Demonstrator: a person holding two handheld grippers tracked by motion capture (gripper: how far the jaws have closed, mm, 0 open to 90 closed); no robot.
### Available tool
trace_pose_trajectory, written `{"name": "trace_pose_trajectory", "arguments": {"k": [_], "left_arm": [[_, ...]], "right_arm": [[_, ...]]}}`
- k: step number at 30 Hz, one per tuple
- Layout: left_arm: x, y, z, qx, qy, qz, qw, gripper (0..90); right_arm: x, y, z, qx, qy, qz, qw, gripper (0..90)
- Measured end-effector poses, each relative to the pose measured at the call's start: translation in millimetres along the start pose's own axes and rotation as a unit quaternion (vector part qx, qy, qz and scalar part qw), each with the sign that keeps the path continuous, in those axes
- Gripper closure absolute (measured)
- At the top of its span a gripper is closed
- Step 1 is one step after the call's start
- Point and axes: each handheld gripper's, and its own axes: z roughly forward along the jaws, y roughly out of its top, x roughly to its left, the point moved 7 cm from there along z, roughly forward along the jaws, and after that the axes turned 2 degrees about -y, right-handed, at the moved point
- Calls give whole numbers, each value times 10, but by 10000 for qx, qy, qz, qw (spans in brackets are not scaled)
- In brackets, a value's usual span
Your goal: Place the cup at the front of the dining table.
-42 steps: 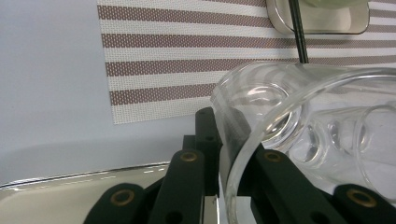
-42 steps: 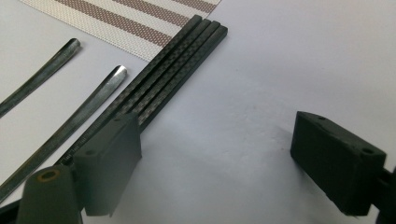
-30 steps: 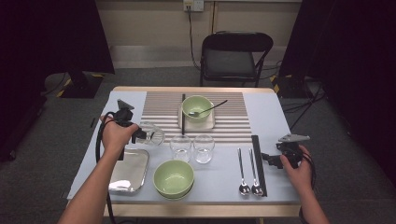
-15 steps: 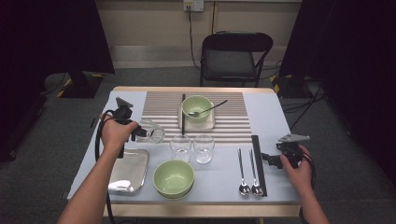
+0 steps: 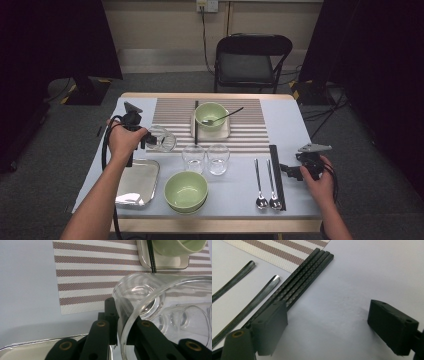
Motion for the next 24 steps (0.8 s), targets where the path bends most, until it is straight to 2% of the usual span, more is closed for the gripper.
{"name": "trace_pose_trajectory", "arguments": {"k": [6,8,11,13,24], "left_arm": [[1,22,2,25,19,66,10000,856],[-13,34,6,-33,-7,-9,10000,856],[-7,51,-1,-8,34,53,10000,856],[-23,67,6,-49,13,-8,10000,856],[-26,97,32,-36,-44,-16,10000,856]], "right_arm": [[0,0,0,-1,1,0,10000,153],[1,-1,-1,3,-1,4,10000,153],[0,0,0,0,0,0,10000,153],[0,0,1,0,2,2,10000,153],[0,0,0,-1,1,0,10000,153]]}}
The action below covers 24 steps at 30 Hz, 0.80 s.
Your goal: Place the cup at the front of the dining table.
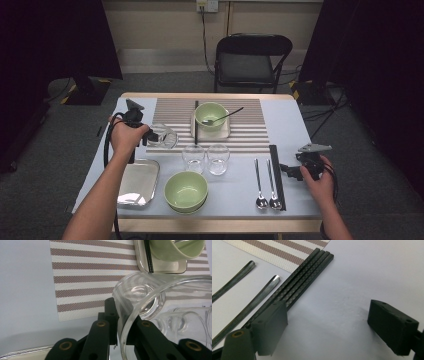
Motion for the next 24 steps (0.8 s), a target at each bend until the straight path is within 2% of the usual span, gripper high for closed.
{"name": "trace_pose_trajectory", "arguments": {"k": [2,4,19,24], "left_arm": [[8,9,-12,3,79,25,10000,856],[-2,17,-20,13,4,15,10000,856],[-23,77,-39,-33,13,-67,10000,857],[-28,93,-52,-29,15,-8,10000,857]], "right_arm": [[1,-1,-1,4,0,5,10000,154],[1,-1,-1,5,-1,5,10000,153],[0,0,0,1,3,2,10000,153],[1,-1,-1,4,-1,6,10000,153]]}}
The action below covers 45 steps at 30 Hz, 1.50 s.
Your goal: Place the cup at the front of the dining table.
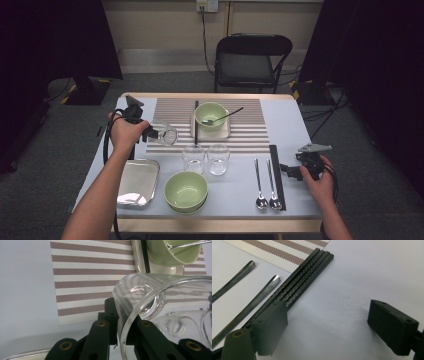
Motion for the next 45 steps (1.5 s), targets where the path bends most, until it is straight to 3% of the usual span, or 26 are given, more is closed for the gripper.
{"name": "trace_pose_trajectory", "arguments": {"k": [34,39,45], "left_arm": [[-27,81,14,25,18,-68,10000,857],[-46,99,7,45,3,-5,10000,857],[-81,115,25,21,-73,-71,9999,857]], "right_arm": [[0,0,0,1,2,0,10000,154],[0,0,0,0,1,1,10000,153],[0,0,0,-4,0,-6,10000,153]]}}
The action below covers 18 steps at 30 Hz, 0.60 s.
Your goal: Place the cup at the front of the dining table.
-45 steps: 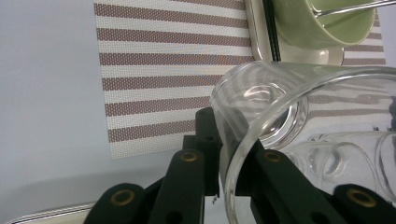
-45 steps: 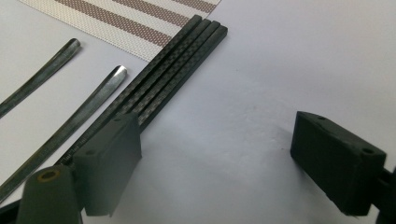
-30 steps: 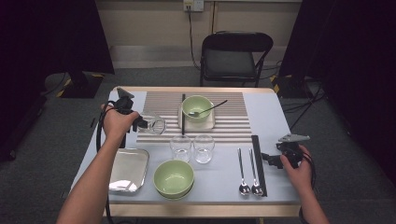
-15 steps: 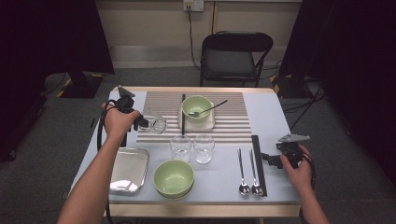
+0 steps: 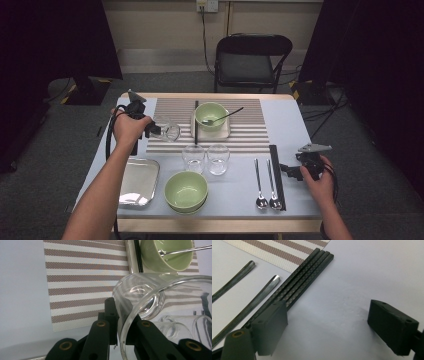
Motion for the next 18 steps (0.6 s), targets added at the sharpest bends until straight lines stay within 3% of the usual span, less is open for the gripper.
{"name": "trace_pose_trajectory", "arguments": {"k": [18], "left_arm": [[38,39,20,-14,13,-18,10000,857]], "right_arm": [[-1,0,0,1,3,2,10000,153]]}}
